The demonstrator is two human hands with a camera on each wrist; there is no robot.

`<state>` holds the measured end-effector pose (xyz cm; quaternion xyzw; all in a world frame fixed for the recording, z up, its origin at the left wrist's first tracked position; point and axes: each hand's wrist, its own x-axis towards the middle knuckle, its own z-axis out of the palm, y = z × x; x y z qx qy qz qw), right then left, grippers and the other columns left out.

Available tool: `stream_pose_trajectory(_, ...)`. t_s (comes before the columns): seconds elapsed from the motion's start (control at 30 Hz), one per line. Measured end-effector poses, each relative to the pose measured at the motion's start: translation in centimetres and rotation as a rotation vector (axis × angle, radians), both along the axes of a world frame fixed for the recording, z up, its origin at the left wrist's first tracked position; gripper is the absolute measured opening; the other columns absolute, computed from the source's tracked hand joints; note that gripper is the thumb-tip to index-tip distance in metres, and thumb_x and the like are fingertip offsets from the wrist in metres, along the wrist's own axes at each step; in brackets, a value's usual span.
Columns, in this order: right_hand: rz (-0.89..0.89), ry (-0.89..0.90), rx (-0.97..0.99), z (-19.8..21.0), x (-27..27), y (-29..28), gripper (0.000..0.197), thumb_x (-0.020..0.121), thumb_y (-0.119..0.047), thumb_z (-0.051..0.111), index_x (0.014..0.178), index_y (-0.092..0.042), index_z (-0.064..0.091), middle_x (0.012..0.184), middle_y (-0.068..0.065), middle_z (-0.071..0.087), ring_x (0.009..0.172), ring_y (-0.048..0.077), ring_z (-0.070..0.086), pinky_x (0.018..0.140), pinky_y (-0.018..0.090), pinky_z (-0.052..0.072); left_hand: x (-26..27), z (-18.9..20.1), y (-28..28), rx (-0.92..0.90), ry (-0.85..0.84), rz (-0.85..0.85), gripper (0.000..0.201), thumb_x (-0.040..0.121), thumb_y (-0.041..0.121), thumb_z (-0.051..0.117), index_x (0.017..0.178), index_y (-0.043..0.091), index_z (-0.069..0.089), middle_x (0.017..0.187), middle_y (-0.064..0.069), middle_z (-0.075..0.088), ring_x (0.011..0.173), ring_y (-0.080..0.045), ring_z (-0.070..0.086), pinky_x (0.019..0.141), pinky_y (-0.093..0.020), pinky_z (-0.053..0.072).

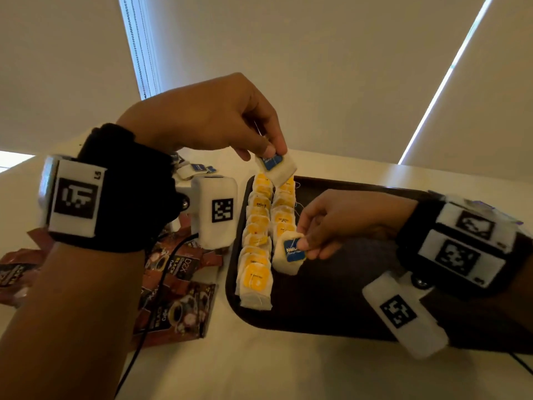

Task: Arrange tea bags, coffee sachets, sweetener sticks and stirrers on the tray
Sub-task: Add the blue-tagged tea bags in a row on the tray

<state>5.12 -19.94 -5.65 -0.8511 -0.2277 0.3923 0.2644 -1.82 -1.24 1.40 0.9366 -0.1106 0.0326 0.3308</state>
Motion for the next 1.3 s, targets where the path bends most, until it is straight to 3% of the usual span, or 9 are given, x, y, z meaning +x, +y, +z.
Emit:
stream_pose_trajectory(0.27, -0.101, -0.113, -0.034, -1.8, 1.2, 1.7, 0.013, 0.084, -0.006, 0.065, 0.095, -0.006, 0.058, 0.079, 0.006, 0.068, 0.070, 0.011, 0.067, 0.062, 0.020, 0.054, 0.6, -0.7, 0.0, 0.005, 0.040, -0.021, 0.014, 0.081, 0.011, 0.069, 0.090, 0.020, 0.072, 0.069, 0.018, 0.069, 0.065, 0.005, 0.064, 0.059, -0.006, 0.048)
stream_pose_trajectory(0.4, -0.081, -0.145, -0.023, -2.3, 1.2, 1.9, 0.011, 0.083, -0.008, 0.067, 0.091, -0.010, 0.059, 0.077, 0.003, 0.067, 0.066, 0.009, 0.065, 0.058, 0.017, 0.052, 1.5, -1.6, -0.5, 0.044, 0.084, -0.039, 0.014, 0.081, 0.009, 0.069, 0.092, 0.017, 0.072, 0.080, -0.001, 0.070, 0.062, 0.003, 0.062, 0.059, -0.008, 0.049)
stream_pose_trajectory(0.5, -0.078, -0.182, -0.004, -2.5, 1.5, 1.8, 0.022, 0.081, -0.009, 0.069, 0.099, -0.009, 0.058, 0.081, 0.004, 0.068, 0.065, 0.009, 0.065, 0.057, 0.019, 0.052, 2.1, -2.0, -0.6, 0.057, 0.103, -0.062, 0.015, 0.082, 0.007, 0.069, 0.091, 0.018, 0.071, 0.089, -0.013, 0.069, 0.062, 0.000, 0.062, 0.061, -0.011, 0.051)
stream_pose_trajectory(0.6, -0.045, -0.221, -0.005, -2.0, 1.6, 1.5, 0.032, 0.079, -0.013, 0.072, 0.106, -0.013, 0.056, 0.095, 0.007, 0.068, 0.075, 0.013, 0.066, 0.061, 0.023, 0.054, 2.4, -2.2, -0.5, 0.048, 0.131, -0.070, 0.014, 0.081, 0.005, 0.069, 0.091, 0.016, 0.069, 0.089, -0.008, 0.071, 0.066, -0.002, 0.065, 0.064, -0.015, 0.055)
stream_pose_trajectory(0.67, -0.020, -0.266, 0.009, -1.1, 1.3, 1.0, 0.027, 0.080, -0.011, 0.071, 0.099, -0.019, 0.054, 0.102, 0.008, 0.064, 0.085, 0.016, 0.065, 0.066, 0.026, 0.055, 2.6, -2.3, -0.5, 0.049, 0.144, -0.069, 0.014, 0.081, 0.005, 0.068, 0.089, 0.016, 0.067, 0.087, -0.006, 0.072, 0.068, -0.004, 0.066, 0.065, -0.017, 0.056)
stream_pose_trajectory(0.87, -0.096, -0.413, 0.286, 1.5, -0.2, -0.5, 0.020, 0.086, -0.011, 0.062, 0.105, -0.018, 0.061, 0.108, 0.009, 0.064, 0.099, 0.024, 0.064, 0.082, 0.037, 0.057, 2.9, -2.5, -0.7, 0.017, 0.177, -0.053, 0.017, 0.079, 0.002, 0.069, 0.087, 0.015, 0.062, 0.080, -0.004, 0.070, 0.065, -0.006, 0.067, 0.059, -0.015, 0.054)
stream_pose_trajectory(0.97, -0.126, -0.406, 0.377, 1.7, -1.0, -0.5, 0.023, 0.084, -0.024, 0.066, 0.105, -0.015, 0.065, 0.101, 0.005, 0.067, 0.095, 0.019, 0.065, 0.080, 0.035, 0.057, 2.9, -2.5, -1.1, -0.017, 0.191, -0.048, 0.025, 0.077, 0.002, 0.071, 0.092, 0.018, 0.059, 0.081, -0.007, 0.070, 0.067, -0.013, 0.069, 0.062, -0.019, 0.057)
stream_pose_trajectory(1.1, -0.124, -0.387, 0.438, 1.4, -1.4, 0.0, 0.011, 0.080, -0.021, 0.068, 0.087, -0.014, 0.066, 0.084, 0.003, 0.068, 0.074, 0.010, 0.065, 0.064, 0.021, 0.056, 2.8, -2.6, -1.6, -0.025, 0.176, -0.047, 0.037, 0.070, 0.006, 0.077, 0.095, 0.024, 0.055, 0.080, -0.003, 0.069, 0.073, -0.022, 0.071, 0.070, -0.028, 0.060)
stream_pose_trajectory(1.3, -0.127, -0.283, 0.395, 1.4, -0.9, -0.4, 0.007, 0.078, -0.015, 0.068, 0.082, -0.012, 0.063, 0.082, 0.009, 0.069, 0.067, 0.010, 0.066, 0.060, 0.019, 0.056, 2.6, -2.4, -1.5, -0.041, 0.142, -0.021, 0.041, 0.073, 0.021, 0.075, 0.108, 0.022, 0.054, 0.089, -0.003, 0.071, 0.074, -0.011, 0.070, 0.066, -0.022, 0.058)
